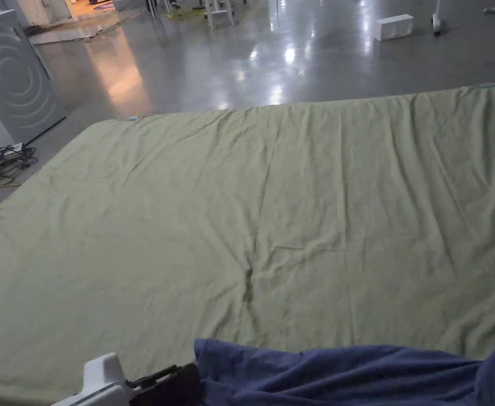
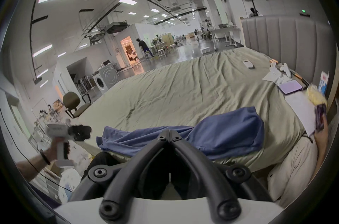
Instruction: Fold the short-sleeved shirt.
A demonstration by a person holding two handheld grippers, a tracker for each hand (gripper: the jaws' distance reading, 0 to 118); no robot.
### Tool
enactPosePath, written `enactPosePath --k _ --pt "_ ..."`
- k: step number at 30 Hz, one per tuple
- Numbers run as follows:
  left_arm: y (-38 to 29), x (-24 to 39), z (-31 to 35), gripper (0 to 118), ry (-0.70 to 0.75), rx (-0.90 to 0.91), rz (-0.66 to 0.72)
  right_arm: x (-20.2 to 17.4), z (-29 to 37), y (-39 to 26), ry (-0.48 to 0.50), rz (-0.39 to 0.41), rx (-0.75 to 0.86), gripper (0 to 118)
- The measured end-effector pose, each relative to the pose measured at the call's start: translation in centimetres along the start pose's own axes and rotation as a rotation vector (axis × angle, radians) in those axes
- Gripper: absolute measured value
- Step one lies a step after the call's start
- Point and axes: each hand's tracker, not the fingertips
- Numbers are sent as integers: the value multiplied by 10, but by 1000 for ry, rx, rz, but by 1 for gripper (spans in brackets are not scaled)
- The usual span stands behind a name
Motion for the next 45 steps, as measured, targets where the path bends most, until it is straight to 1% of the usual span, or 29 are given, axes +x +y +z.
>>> enactPosePath --k 1,2,5,8,9,11,12,14,15,16,17,18,20,21,22,23,25,27,28,31,33,35,36,41,43,45 --pt "0 -2 -13 93 7 -32 -42 1 1 0 -2 -18 1 0" --pt "1 -4 -23 93 -21 -65 -39 3 3 0 -3 -32 1 0" --pt "3 -4 -46 91 -130 -116 17 5 6 -1 -20 -57 2 0" --pt "9 0 -59 82 -200 -101 89 7 8 -1 -37 -76 -2 0" --pt "11 0 -63 82 -229 -99 123 7 8 -2 -42 -79 -2 0" --pt "12 5 -73 54 -262 -123 169 7 9 -2 -48 -80 -3 0" --pt "13 7 -79 46 -250 -138 164 7 10 -3 -48 -80 -5 0" --pt "12 7 -92 36 -222 -173 163 6 9 -3 -49 -74 -11 0" --pt "13 2 -96 22 -209 -182 187 6 8 -4 -52 -71 -13 0" --pt "16 -2 -96 14 -207 -190 229 5 8 -4 -54 -66 -14 0" --pt "17 -5 -95 12 -250 -192 252 5 9 -4 -55 -62 -14 0" --pt "18 -5 -90 10 -269 -182 243 5 9 -4 -55 -59 -14 0" --pt "21 -2 -78 10 -267 -163 238 6 10 -4 -56 -56 -15 0" --pt "21 -3 -71 10 -272 -143 290 6 10 -4 -58 -55 -16 0" --pt "22 -6 -64 9 -309 -109 329 6 10 -4 -63 -52 -18 0" --pt "22 -8 -57 9 -325 -73 349 7 10 -3 -69 -52 -18 0" --pt "26 -13 -51 9 -303 -67 363 10 10 -4 -69 -60 -16 0" --pt "33 -14 -49 9 -265 -60 327 15 9 -4 -61 -76 -17 0" --pt "36 -15 -47 9 -221 -50 310 16 9 -5 -61 -78 -17 0" --pt "50 -25 -47 9 -203 -32 379 17 10 -6 -73 -71 -14 0" --pt "62 -21 -46 9 -174 -27 361 21 11 -9 -71 -80 -17 0" --pt "73 -1 -44 9 -129 -35 293 25 9 -14 -73 -94 -26 0" --pt "75 14 -42 9 -132 -38 271 26 9 -16 -77 -100 -29 0" --pt "75 95 -53 9 -240 -46 150 33 8 -24 -75 -156 -38 0" --pt "68 132 -66 9 -253 -49 97 36 10 -24 -77 -158 -33 0" --pt "57 167 -85 9 -297 -86 56 38 15 -24 -89 -145 -24 0"
